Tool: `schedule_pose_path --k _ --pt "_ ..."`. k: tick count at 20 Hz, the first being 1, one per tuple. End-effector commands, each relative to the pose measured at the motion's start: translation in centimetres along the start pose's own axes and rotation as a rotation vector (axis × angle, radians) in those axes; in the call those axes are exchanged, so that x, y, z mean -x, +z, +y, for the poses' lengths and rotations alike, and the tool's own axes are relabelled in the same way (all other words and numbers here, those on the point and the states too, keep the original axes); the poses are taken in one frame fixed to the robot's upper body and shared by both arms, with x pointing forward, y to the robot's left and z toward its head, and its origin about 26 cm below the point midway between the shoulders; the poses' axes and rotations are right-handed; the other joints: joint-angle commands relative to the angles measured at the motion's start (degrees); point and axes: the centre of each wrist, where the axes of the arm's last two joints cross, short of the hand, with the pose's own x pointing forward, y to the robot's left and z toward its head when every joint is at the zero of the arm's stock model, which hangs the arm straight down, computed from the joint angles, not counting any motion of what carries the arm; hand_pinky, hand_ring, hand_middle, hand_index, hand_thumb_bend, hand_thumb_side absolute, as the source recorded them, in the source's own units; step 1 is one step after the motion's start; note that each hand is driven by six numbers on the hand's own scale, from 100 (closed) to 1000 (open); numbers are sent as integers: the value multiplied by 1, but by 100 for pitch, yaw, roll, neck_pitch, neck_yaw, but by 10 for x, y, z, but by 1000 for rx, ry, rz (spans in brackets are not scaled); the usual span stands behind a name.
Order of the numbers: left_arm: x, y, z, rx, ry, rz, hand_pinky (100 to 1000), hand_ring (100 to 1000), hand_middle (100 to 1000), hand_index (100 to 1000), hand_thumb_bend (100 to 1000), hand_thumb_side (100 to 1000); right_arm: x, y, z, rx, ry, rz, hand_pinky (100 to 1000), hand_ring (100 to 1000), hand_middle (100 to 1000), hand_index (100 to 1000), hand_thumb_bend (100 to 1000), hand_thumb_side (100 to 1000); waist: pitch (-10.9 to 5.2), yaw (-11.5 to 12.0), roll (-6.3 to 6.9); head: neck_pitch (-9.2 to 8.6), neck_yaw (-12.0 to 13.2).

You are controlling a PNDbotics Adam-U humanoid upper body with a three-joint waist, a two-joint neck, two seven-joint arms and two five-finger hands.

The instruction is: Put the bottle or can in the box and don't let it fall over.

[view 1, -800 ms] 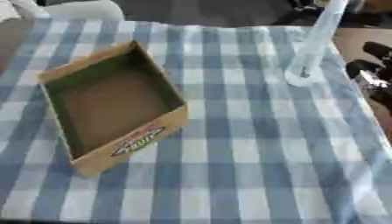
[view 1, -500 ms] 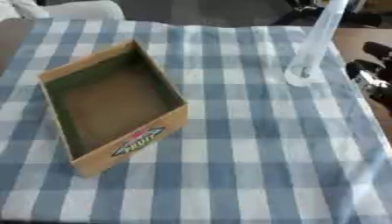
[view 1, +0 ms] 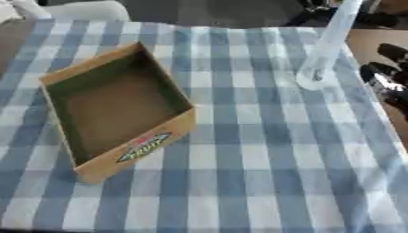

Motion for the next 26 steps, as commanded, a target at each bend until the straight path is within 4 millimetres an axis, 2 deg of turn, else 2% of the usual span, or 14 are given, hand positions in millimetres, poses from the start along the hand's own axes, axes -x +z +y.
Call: schedule_pose_path --k 1,12,22,26 --pt "-8 -4 2 5 -13 -33 884 1000 721 684 100 566 -11 -7 -11 5 34 -19 932 972 1000 925 293 219 -80 16 15 -89 -42" --pt "-9 -5 -1 11 3 -40 885 1000 722 683 100 566 -10 -43 -46 54 43 11 939 981 1000 928 287 234 48 141 43 -233 -215" --pt "-12 -7 -3 13 16 -52 886 1000 724 682 100 565 -13 -62 -61 53 37 5 964 993 1000 931 287 262 195 250 67 -354 -270" --pt "-13 -9 -7 21 45 -57 887 1000 722 680 100 565 -18 -67 -70 106 64 -15 973 998 1000 937 306 282 270 311 80 -440 -326"
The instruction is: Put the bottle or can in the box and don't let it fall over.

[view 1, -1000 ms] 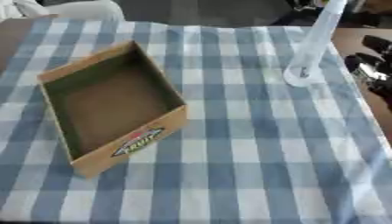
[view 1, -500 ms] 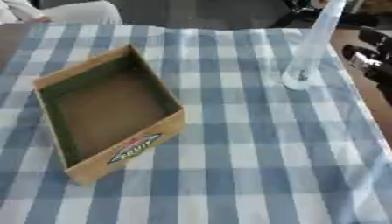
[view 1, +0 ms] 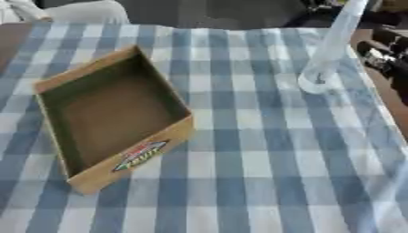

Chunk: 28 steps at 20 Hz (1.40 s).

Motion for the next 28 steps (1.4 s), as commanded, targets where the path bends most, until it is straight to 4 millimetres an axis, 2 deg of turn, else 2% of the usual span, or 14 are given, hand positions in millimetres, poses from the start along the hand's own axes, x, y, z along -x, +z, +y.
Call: schedule_pose_path --k 1,13,23,26,27,28 --pt "-11 -5 -2 21 26 -41 887 1000 722 680 100 565 -19 -6 -16 50 53 -44 974 999 1000 937 307 288 -45 30 13 -146 -39" --pt "-13 -8 -5 36 50 -51 889 1000 725 679 100 565 -38 -23 -19 39 98 -141 1000 1000 1000 932 314 324 194 161 34 -350 -96" --pt "-14 -9 -8 47 63 -57 890 1000 726 678 100 566 -50 -32 -5 -43 81 -195 977 995 1000 914 318 273 348 248 49 -394 -134" --pt "-16 -11 -10 50 70 -66 890 1000 727 678 100 566 -53 -35 0 -76 88 -201 956 980 1000 898 317 250 401 302 48 -438 -166" --pt "-16 -12 -11 52 73 -69 890 1000 727 678 100 566 -54 -36 1 -84 90 -205 955 975 1000 894 299 217 422 326 46 -455 -178" --pt "-17 -12 -11 53 76 -72 890 1000 727 678 100 566 -54 -37 1 -90 90 -206 954 971 1000 892 320 238 442 349 43 -473 -188"
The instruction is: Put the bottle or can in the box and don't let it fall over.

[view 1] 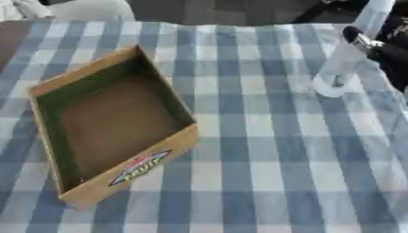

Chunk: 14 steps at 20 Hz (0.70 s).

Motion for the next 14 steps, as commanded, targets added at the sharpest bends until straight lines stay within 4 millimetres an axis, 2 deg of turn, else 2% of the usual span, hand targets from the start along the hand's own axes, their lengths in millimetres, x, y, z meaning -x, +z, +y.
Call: schedule_pose_path --k 1,3,4,5,7,8,9,10,12,13,14 --pt "-10 -5 -2 16 9 -40 890 1000 727 678 100 566 -12 -6 -4 -21 23 -33 951 958 1000 884 323 227 -76 39 5 -110 -45" --pt "-11 -6 -3 22 13 -44 890 1000 727 678 100 566 -9 -8 -4 -32 14 -28 937 930 1000 864 338 188 -51 70 2 -129 -56" --pt "-11 -6 -4 23 15 -44 891 1000 727 677 100 566 -8 -8 -3 -38 9 -23 902 908 1000 834 367 110 -43 79 3 -135 -62" --pt "-11 -6 -4 24 15 -43 891 1000 727 677 100 566 -5 -8 -3 -42 3 -11 862 890 1000 809 378 100 -38 82 5 -135 -65" --pt "-10 -5 -4 23 17 -40 892 1000 728 677 100 566 -1 -8 -1 -39 -14 27 757 819 967 730 296 100 -32 80 11 -120 -63" --pt "-10 -5 -4 24 19 -38 892 1000 728 677 100 567 2 -7 0 -33 -29 49 674 747 896 654 133 100 -31 76 15 -108 -62" --pt "-9 -5 -4 25 21 -37 892 1000 728 677 100 566 5 -7 2 -18 -54 83 570 659 812 562 100 100 -30 75 19 -101 -64" --pt "-9 -5 -4 24 21 -38 891 1000 728 677 100 565 8 -7 2 12 -84 122 389 529 671 437 100 100 -30 74 25 -95 -65" --pt "-10 -6 -3 21 5 -43 890 1000 728 677 100 565 11 -9 2 85 -133 176 227 406 551 323 100 100 -32 77 31 -75 -79" --pt "-10 -6 -3 21 1 -44 890 1000 728 677 100 565 10 -9 2 108 -131 182 145 310 473 237 100 100 -34 74 32 -70 -83" --pt "-10 -6 -4 21 -2 -44 890 1000 728 677 100 565 8 -9 4 120 -121 172 113 262 432 199 100 100 -37 70 32 -66 -83"
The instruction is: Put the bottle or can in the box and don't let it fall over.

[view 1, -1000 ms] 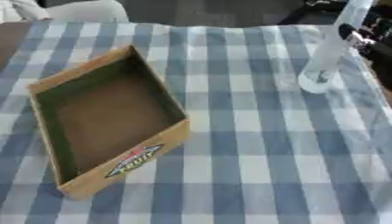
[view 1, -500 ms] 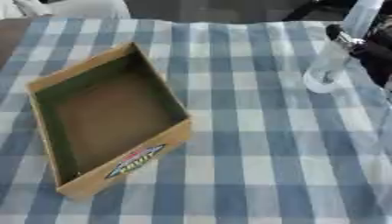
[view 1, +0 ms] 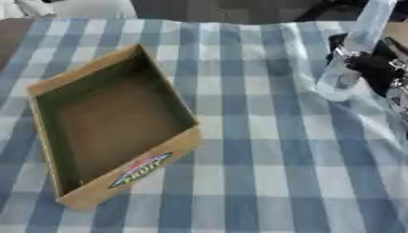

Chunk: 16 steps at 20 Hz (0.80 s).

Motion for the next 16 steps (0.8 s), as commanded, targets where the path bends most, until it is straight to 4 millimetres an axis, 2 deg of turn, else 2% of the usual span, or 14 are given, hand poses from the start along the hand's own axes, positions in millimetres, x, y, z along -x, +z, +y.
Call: schedule_pose_path --k 1,6,11,16 --pt "-9 -4 0 9 -16 -34 890 1000 728 677 100 565 -5 0 -1 58 9 0 102 240 412 187 100 100 -110 -11 27 -4 -15" --pt "-9 -3 0 10 -13 -34 889 1000 727 676 100 565 -22 3 5 69 4 -156 100 201 388 157 100 100 -142 -39 22 25 2" --pt "-9 -2 2 11 -18 -29 888 1000 727 676 100 565 -74 15 30 -23 22 -403 100 211 386 161 100 100 -204 -75 -1 39 51" --pt "-13 -5 0 13 4 -37 887 1000 727 669 100 565 -120 31 66 -164 53 -505 103 215 385 169 100 100 -285 -66 -17 71 21"
